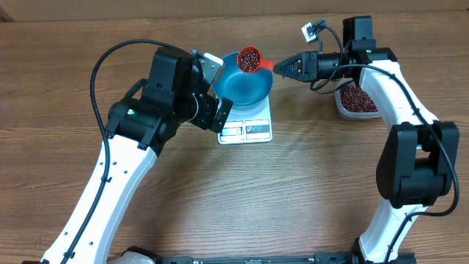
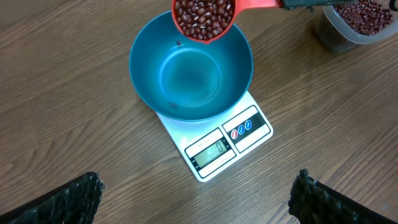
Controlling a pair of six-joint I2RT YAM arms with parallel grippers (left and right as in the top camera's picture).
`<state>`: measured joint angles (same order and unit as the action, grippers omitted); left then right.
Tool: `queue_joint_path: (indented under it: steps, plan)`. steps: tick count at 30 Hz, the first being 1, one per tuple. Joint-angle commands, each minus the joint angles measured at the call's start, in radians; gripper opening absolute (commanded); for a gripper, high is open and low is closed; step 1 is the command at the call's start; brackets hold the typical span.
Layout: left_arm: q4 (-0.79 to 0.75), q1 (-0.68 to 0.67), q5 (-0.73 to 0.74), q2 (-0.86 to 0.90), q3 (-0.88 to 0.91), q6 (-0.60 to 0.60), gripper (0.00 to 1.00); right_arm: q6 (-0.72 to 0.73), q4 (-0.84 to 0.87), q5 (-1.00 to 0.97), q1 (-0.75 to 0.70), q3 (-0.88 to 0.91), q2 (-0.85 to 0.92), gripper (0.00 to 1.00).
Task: Scoop item into bowl and weigh 150g on scale
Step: 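Tilt the scoop with the right gripper to pour beans into bowl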
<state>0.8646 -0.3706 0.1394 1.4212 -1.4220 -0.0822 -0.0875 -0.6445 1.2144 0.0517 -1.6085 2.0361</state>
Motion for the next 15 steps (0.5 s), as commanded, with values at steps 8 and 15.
queue_joint_path:
  steps: [8, 15]
  plan:
    - [-0.001, 0.006, 0.014, -0.003, -0.01, -0.019, 1.0, -0.293, 0.008, -0.074, 0.032, -0.026, 0.006, 0.04]
    - [-0.002, 0.006, 0.014, -0.003, -0.01, -0.019, 1.0, -0.449, 0.008, -0.073, 0.032, -0.026, 0.006, 0.04]
